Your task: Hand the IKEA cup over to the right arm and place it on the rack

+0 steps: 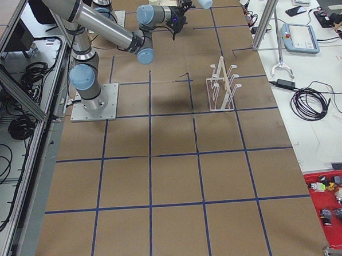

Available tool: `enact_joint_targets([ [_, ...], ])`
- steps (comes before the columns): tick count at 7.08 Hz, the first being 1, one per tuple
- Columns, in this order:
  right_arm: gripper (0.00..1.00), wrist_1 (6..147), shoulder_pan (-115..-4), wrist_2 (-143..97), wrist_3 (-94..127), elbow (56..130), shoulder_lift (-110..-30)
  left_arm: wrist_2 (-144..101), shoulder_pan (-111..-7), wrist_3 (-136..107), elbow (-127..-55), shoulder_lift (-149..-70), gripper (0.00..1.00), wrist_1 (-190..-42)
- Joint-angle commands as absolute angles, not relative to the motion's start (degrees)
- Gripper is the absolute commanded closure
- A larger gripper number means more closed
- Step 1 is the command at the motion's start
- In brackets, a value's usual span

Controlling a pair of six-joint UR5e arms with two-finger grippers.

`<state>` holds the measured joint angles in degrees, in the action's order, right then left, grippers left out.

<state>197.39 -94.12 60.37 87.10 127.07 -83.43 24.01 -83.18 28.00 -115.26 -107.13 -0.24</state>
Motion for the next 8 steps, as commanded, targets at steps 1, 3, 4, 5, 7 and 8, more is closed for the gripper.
enact_joint_targets([
  [1, 0.0, 197.7, -94.1, 57.1, 87.3, 126.7, -81.6, 24.2, -86.8, 19.8, -116.0, -109.6, 0.99, 11.2],
  [3, 0.0, 197.8, -94.2, 57.1, 87.4, 125.9, -81.6, 24.1, -86.9, 14.2, -116.3, -110.4, 0.97, 17.1],
  [4, 0.0, 197.6, -94.3, 57.2, 87.5, 124.8, -81.6, 24.1, -86.9, 14.1, -116.5, -110.3, 0.96, 17.1],
  [5, 0.01, 197.6, -94.9, 57.5, 88.8, 124.5, -81.5, 24.1, -86.9, 14.0, -116.7, -110.0, 0.95, 17.1],
  [7, 0.01, 197.8, -95.6, 58.0, 89.0, 121.9, -79.1, 24.1, -86.9, 13.9, -116.8, -110.0, 0.95, 17.2],
  [8, 0.01, 197.8, -96.4, 58.3, 89.1, 119.7, -77.2, 24.1, -86.9, 13.9, -116.8, -110.0, 0.95, 17.1],
])
